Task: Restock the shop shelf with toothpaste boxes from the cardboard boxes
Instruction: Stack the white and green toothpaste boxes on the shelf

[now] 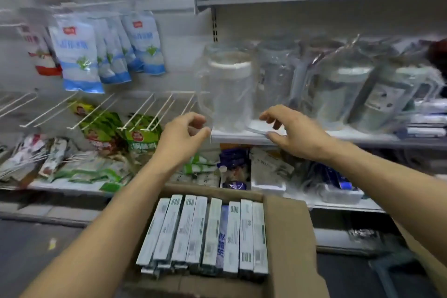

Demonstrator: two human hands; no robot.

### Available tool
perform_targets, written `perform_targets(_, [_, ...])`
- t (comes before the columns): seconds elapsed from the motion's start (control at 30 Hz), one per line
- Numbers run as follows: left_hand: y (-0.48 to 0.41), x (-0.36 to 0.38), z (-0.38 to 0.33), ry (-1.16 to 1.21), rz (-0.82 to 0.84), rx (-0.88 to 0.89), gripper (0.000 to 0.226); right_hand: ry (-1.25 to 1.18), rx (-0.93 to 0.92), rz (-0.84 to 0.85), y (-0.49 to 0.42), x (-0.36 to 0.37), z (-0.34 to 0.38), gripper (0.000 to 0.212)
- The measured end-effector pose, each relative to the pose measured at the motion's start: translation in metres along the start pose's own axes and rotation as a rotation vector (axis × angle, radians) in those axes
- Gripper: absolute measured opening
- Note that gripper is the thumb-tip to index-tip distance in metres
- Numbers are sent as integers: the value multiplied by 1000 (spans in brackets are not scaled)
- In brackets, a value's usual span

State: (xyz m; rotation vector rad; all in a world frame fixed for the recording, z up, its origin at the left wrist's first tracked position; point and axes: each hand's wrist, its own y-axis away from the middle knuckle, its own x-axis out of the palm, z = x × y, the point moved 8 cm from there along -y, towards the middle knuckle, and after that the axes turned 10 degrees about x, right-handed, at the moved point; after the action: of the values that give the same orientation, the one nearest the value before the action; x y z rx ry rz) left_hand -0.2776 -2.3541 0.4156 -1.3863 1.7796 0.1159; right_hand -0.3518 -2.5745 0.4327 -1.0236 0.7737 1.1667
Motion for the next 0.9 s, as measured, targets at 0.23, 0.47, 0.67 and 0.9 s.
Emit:
perform_targets(0.23, [109, 50, 130, 97, 150, -393, 10, -16, 67, 384, 33, 152, 5, 32])
perform_targets(0.47, [197, 122, 234, 171, 226, -758, 19, -72, 220, 667, 60, 305, -15, 33])
perform_targets(0.67, [228, 163, 296, -50, 390, -710, 43, 36, 296, 865, 85, 417, -14, 45])
perform_targets(0.9, [205, 200, 318, -408, 489, -461, 60, -97, 703, 776, 74, 483, -22, 84])
